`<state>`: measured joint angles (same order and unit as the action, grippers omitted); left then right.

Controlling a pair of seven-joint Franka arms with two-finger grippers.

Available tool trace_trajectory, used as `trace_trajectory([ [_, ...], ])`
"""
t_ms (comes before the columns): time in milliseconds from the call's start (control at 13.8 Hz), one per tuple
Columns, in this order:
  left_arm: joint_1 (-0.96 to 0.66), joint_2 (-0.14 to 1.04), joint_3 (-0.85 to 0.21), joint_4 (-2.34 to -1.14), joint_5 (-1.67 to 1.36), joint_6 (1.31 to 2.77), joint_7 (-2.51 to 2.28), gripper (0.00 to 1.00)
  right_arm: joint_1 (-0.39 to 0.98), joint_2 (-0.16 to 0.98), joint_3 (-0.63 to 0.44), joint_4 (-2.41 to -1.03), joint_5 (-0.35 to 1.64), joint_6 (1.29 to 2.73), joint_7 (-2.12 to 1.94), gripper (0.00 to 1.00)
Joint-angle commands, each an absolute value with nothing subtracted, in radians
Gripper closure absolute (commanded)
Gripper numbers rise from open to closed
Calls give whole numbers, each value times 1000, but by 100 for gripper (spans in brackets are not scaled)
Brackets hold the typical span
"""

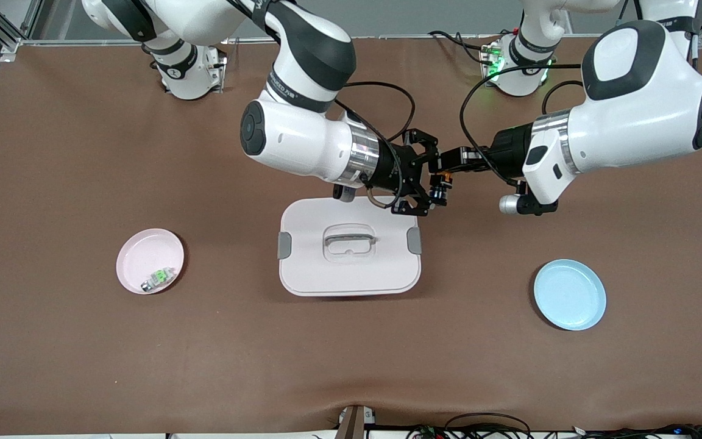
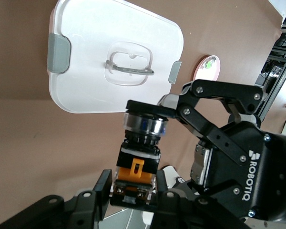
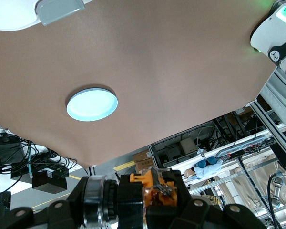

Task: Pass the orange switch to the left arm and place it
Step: 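Close the left gripper on the switch beside the right gripper, then open the right gripper and pull it back from the switch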

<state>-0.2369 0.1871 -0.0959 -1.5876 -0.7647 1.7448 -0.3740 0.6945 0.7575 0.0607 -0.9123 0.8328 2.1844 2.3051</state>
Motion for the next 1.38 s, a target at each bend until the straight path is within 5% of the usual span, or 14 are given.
trace_trajectory([
  [0,-242,190,-95,-1583,-753,1747,-376,100,684,762,68,-891,844,2189,2307,100],
  [581,-242,187,-97,-1585,-699,1744,-376,100,689,761,69,-891,844,2215,2309,100],
  [726,-242,187,-97,-1585,-698,1743,-376,100,690,761,69,-891,844,2227,2328,24],
  [872,-242,186,-97,-1585,-698,1743,-376,100,690,761,71,-891,844,2246,2338,0],
  [1307,-239,187,-97,-1585,-699,1741,-376,100,690,761,66,-891,844,2246,2336,0],
])
